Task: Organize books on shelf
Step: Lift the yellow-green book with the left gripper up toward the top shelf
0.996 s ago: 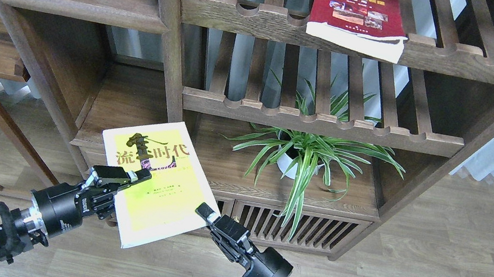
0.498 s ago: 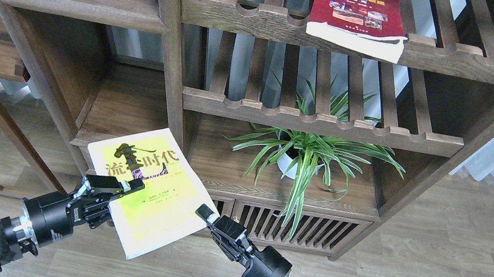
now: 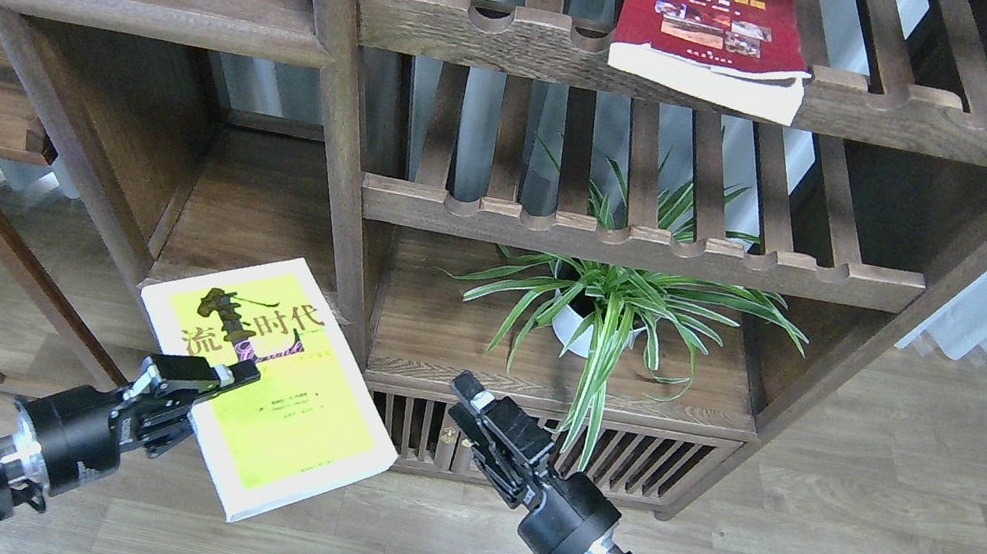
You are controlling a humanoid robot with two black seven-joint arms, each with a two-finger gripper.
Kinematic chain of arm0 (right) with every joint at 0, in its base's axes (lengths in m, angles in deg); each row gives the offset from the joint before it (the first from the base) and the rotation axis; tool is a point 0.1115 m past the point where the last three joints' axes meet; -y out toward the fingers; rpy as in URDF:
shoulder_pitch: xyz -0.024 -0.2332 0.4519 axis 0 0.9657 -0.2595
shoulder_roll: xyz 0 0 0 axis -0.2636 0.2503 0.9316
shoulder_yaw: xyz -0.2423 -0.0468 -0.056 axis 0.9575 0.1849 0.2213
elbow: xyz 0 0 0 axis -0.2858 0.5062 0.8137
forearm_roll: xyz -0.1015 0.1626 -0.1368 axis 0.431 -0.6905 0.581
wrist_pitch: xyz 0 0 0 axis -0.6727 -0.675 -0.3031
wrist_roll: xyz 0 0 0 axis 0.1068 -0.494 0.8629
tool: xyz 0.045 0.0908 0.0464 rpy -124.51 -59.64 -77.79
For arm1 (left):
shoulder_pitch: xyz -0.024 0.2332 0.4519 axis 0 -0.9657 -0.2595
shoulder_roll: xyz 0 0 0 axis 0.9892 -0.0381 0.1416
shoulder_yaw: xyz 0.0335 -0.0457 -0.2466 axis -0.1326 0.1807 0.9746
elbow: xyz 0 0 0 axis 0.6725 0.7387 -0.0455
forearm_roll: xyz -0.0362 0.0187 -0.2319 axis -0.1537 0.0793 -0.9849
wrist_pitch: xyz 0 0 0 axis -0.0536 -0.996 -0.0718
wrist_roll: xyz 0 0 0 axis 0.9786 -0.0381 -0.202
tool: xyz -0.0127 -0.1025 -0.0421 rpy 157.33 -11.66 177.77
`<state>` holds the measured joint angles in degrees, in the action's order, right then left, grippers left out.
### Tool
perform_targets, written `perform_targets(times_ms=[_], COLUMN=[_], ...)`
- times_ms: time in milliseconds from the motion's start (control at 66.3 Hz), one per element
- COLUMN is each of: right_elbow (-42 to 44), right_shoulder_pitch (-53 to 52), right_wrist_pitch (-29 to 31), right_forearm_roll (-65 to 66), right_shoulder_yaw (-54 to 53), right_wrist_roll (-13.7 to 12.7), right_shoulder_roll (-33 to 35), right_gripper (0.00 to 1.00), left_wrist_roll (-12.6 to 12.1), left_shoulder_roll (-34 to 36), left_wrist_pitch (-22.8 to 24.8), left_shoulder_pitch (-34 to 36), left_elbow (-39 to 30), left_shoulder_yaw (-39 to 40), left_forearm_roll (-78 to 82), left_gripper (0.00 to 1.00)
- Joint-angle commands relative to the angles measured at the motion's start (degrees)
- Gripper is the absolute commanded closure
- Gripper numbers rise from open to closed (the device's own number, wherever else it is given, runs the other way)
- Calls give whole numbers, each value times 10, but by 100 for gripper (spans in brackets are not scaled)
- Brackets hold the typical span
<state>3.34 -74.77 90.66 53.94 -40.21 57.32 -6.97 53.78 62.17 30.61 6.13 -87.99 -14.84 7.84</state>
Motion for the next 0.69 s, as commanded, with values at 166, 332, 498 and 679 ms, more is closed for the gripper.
perform_targets(times_ms=[166,332,498,679], right_elbow=[0,-2,-2,-2], right_shoulder_pitch=[8,15,18,19], right_wrist_pitch=[0,0,0,0], right_forearm_roll=[0,0,-1,-1], right_shoulder_yaw=[3,3,6,7], right_wrist_roll=[1,1,1,1], right_shoulder_roll=[0,0,0,0], right_gripper=[1,1,1,1], left_wrist_roll=[14,12,4,-15], left_shoulder_roll=[24,15,16,18], left_wrist_pitch=[0,0,0,0], left_shoulder_pitch=[-78,-129,-158,-170], left_elbow=[7,-24,-68,-91], left_shoulder_yaw=[211,325,363,431], left_forearm_roll=[231,289,293,292], left_gripper=[97,97,97,97])
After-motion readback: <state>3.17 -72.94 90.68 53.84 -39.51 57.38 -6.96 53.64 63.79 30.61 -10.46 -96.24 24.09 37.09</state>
